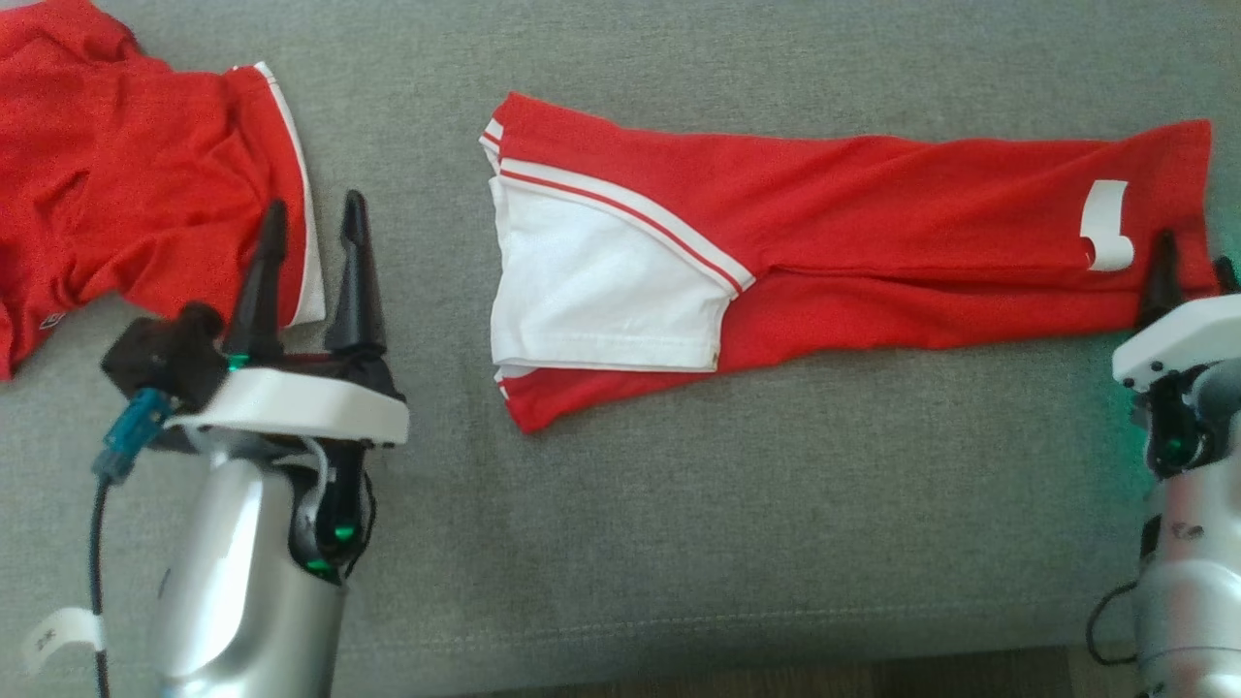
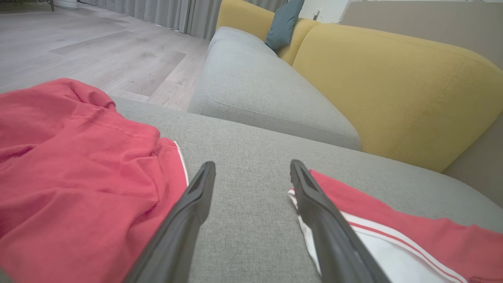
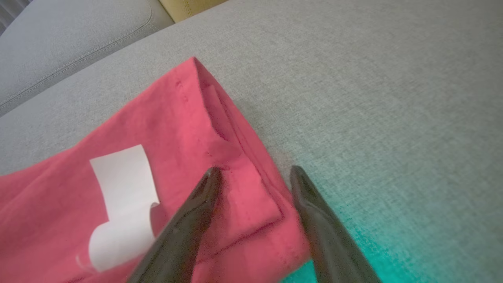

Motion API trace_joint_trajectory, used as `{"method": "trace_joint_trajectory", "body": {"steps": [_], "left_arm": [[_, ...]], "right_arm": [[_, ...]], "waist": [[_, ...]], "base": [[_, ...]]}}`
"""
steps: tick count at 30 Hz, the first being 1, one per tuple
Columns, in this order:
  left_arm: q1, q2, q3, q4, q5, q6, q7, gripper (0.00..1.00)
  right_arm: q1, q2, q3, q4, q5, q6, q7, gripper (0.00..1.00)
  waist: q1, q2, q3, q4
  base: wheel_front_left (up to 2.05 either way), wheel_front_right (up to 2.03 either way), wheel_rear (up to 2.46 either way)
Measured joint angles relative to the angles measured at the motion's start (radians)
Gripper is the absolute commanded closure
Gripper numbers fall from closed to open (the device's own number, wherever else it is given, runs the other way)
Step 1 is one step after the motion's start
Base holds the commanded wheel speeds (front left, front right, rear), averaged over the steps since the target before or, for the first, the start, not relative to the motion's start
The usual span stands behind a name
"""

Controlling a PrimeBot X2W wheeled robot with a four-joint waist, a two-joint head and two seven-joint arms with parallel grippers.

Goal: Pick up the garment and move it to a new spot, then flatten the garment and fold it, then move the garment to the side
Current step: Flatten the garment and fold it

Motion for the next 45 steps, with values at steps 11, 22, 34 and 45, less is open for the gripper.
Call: {"method": "trace_joint_trajectory", "body": {"steps": [11,22,34,45], "left_arm": [[-0.011,-0.004,0.036,0.018,0.016,-0.01,0.0,0.0],[0.029,-0.008,0.035,0.03,-0.031,-0.008,0.0,0.0],[0.102,-0.008,0.008,0.025,-0.086,0.027,0.0,0.0],[0.115,-0.008,-0.024,0.02,-0.108,0.042,0.0,0.0]], "right_arm": [[-0.007,0.005,-0.086,-0.019,-0.067,0.0,-0.022,1.0],[-0.007,0.025,-0.147,-0.119,-0.281,0.0,-0.081,1.0],[0.022,0.034,0.31,-0.257,0.085,0.0,-0.017,1.0],[0.08,0.032,0.568,-0.287,0.284,0.0,-0.025,1.0]], "waist": [[0.0,0.0,-0.036,-0.025],[-0.0001,0.0,-0.127,-0.019],[-0.0001,0.0,-0.228,0.034],[-0.0001,0.0,-0.235,0.099]], "base": [[0.0,0.0,0.0],[0.0,0.0,0.0],[0.0,0.0,0.0],[0.0,0.0,0.0]]}}
